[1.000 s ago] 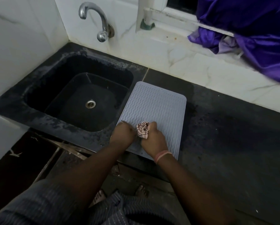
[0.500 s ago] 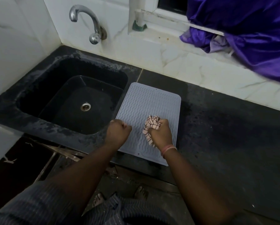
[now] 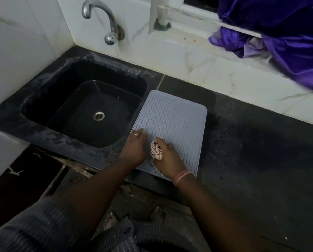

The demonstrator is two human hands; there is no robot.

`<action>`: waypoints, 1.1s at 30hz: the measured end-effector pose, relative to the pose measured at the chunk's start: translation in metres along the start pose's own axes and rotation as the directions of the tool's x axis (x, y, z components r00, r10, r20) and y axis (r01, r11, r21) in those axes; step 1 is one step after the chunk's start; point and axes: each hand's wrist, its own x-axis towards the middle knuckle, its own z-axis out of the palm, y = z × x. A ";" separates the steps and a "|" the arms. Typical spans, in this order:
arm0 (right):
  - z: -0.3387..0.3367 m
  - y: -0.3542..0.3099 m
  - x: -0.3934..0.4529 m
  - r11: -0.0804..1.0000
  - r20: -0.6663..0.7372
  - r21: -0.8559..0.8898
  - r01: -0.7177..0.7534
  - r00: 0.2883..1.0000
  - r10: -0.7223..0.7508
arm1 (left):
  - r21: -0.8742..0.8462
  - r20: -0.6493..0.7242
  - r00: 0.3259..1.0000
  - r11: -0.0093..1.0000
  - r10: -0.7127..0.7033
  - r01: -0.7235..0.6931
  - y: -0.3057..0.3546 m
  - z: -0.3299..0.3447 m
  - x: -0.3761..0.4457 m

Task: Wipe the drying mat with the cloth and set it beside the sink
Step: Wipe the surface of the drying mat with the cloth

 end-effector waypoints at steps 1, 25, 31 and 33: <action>0.000 0.000 0.003 1.000 0.012 -0.031 0.002 1.000 -0.001 | 0.063 0.127 0.992 0.998 -0.024 0.016 -0.001 0.000 0.001; -0.057 0.024 0.072 0.985 0.004 0.168 0.034 0.999 -0.035 | 0.317 0.591 0.784 0.948 -0.190 -0.008 0.000 0.003 0.002; -0.026 0.038 0.058 0.989 -0.016 0.011 0.149 0.989 -0.149 | 0.390 0.663 0.696 0.921 -0.277 -0.004 0.007 -0.005 0.012; -0.030 0.038 0.069 0.988 -0.019 0.005 0.156 0.988 -0.156 | 0.415 0.685 0.660 0.910 -0.309 -0.004 0.011 -0.008 0.016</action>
